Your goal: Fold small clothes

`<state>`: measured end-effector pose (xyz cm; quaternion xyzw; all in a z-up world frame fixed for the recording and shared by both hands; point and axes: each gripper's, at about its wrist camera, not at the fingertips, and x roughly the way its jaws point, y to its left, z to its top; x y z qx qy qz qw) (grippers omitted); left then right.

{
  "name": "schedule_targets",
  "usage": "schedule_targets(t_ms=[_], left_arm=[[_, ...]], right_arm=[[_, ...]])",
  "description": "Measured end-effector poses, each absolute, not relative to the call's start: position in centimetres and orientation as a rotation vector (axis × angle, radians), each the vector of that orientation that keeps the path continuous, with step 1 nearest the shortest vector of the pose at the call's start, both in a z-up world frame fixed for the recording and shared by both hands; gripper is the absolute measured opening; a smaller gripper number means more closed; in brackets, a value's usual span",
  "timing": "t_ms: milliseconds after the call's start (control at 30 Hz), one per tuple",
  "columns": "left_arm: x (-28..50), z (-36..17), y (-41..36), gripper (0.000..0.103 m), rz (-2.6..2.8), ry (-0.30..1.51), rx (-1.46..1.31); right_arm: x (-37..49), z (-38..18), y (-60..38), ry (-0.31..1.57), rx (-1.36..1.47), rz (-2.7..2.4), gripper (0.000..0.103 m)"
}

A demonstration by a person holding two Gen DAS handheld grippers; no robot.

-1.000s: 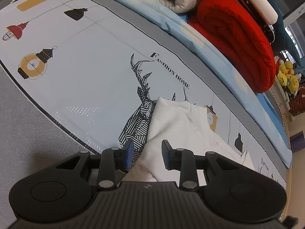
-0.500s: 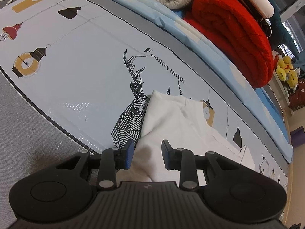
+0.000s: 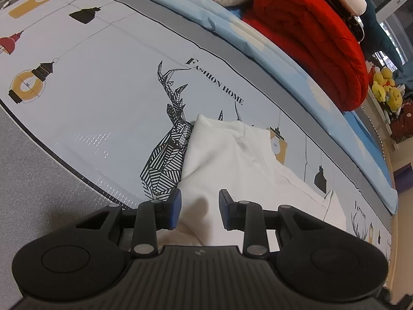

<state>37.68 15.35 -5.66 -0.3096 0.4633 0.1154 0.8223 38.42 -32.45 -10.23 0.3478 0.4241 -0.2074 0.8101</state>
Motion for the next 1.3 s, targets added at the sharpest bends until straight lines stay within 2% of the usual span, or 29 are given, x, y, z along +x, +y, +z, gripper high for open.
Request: schedule_targets(t_ms=[267, 333, 433, 500, 600, 667, 700, 733, 800, 833, 867, 900, 967, 1033, 1133, 1300], left_arm=[[37.7, -5.6, 15.2, 0.034, 0.228, 0.988, -0.651], [37.7, -5.6, 15.2, 0.034, 0.224, 0.991, -0.647], [37.8, -5.7, 15.0, 0.034, 0.213, 0.996, -0.644], [37.9, -5.7, 14.7, 0.034, 0.197, 1.0, -0.638], [38.1, -5.9, 14.0, 0.034, 0.155, 1.013, -0.616], [38.2, -6.3, 13.5, 0.034, 0.124, 1.032, -0.611], [38.3, -6.9, 13.3, 0.034, 0.106, 1.049, -0.617], [38.3, -7.5, 13.2, 0.034, 0.099, 1.071, -0.622], [38.3, -8.8, 13.1, 0.034, 0.13, 1.13, -0.606], [38.2, -9.2, 13.1, 0.034, 0.149, 1.147, -0.594], [38.2, -9.3, 13.0, 0.034, 0.155, 1.152, -0.591], [38.1, -9.1, 12.8, 0.034, 0.157, 1.146, -0.588], [38.1, -8.1, 12.2, 0.034, 0.129, 1.102, -0.572], [38.3, -8.4, 11.7, 0.037, 0.089, 1.107, -0.558], [38.0, -10.6, 11.8, 0.033, 0.133, 1.168, -0.57], [37.8, -7.5, 10.3, 0.036, 0.099, 1.105, -0.507]], right_arm=[[36.0, -1.6, -29.2, 0.407, 0.572, -0.203, 0.003], [36.7, -2.6, -29.9, 0.472, 0.581, -0.28, 0.005], [38.4, -6.7, -32.1, 0.752, 0.635, -0.433, 0.008], [37.9, -8.3, -33.4, 0.835, 0.688, -0.525, 0.009], [37.7, -7.1, -32.8, 0.76, 0.638, -0.491, 0.009], [37.8, -5.9, -32.3, 0.68, 0.645, -0.389, 0.017], [38.1, -6.0, -32.3, 0.676, 0.671, -0.339, 0.026], [38.5, -6.4, -32.5, 0.701, 0.695, -0.309, 0.028], [39.3, -8.5, -33.2, 0.822, 0.733, -0.328, 0.028], [39.6, -9.7, -33.5, 0.883, 0.748, -0.356, 0.025], [39.6, -10.8, -34.1, 0.94, 0.757, -0.391, 0.017], [39.3, -11.0, -34.4, 0.935, 0.772, -0.402, 0.012], [39.3, -10.0, -34.3, 0.921, 0.766, -0.401, 0.018], [39.3, -8.5, -34.0, 0.868, 0.718, -0.373, 0.039], [39.6, -7.9, -34.7, 0.88, 0.703, -0.379, 0.042], [39.7, -7.9, -38.3, 0.865, 0.72, -0.433, 0.042]])
